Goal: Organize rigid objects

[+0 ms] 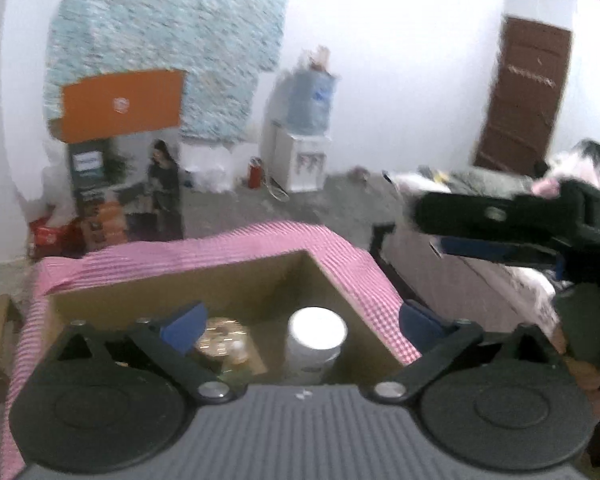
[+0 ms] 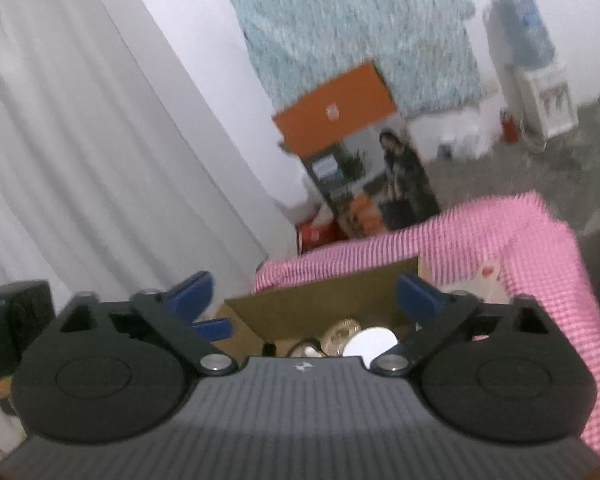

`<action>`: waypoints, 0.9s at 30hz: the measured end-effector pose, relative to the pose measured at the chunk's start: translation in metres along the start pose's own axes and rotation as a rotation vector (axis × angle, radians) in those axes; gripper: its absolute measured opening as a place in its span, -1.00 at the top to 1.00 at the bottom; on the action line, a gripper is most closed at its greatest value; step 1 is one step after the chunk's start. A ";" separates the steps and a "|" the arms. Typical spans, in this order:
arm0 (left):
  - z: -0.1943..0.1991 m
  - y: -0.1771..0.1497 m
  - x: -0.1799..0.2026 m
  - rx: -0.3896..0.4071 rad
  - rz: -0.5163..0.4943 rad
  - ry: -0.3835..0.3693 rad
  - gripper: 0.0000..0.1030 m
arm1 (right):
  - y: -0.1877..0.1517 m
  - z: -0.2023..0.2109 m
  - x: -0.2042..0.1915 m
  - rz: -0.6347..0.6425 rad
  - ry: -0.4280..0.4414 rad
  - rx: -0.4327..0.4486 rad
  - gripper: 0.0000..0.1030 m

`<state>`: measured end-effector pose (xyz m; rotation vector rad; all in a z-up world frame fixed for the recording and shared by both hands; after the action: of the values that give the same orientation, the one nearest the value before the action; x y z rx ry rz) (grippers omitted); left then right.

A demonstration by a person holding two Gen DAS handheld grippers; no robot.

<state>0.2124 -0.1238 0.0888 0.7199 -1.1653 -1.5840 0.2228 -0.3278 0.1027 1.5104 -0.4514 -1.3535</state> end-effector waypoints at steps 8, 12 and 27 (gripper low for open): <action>0.055 -0.017 -0.052 -0.010 0.125 0.294 -1.00 | -0.025 0.045 -0.036 0.170 -0.141 0.012 -0.98; 0.063 -0.038 -0.062 -0.028 0.098 0.403 -1.00 | -0.062 0.041 -0.050 0.258 -0.241 -0.062 -0.98; 0.062 -0.087 -0.069 -0.152 0.056 0.361 -1.00 | -0.139 0.011 -0.079 0.359 -0.403 -0.163 -0.97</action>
<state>0.1485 -0.0351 0.0244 0.8241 -0.7866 -1.4070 0.1428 -0.2115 0.0277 0.9652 -0.8038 -1.3655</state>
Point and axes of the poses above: each gripper's, at about its wrist camera, not at the fingertips, and z roughly against the way its jaws point, x to its right, y to its top, the point moved 5 cm from there along -z, roughly the way its jaws point, and after that the axes turned 12 degrees about x, right-handed, at the moved point
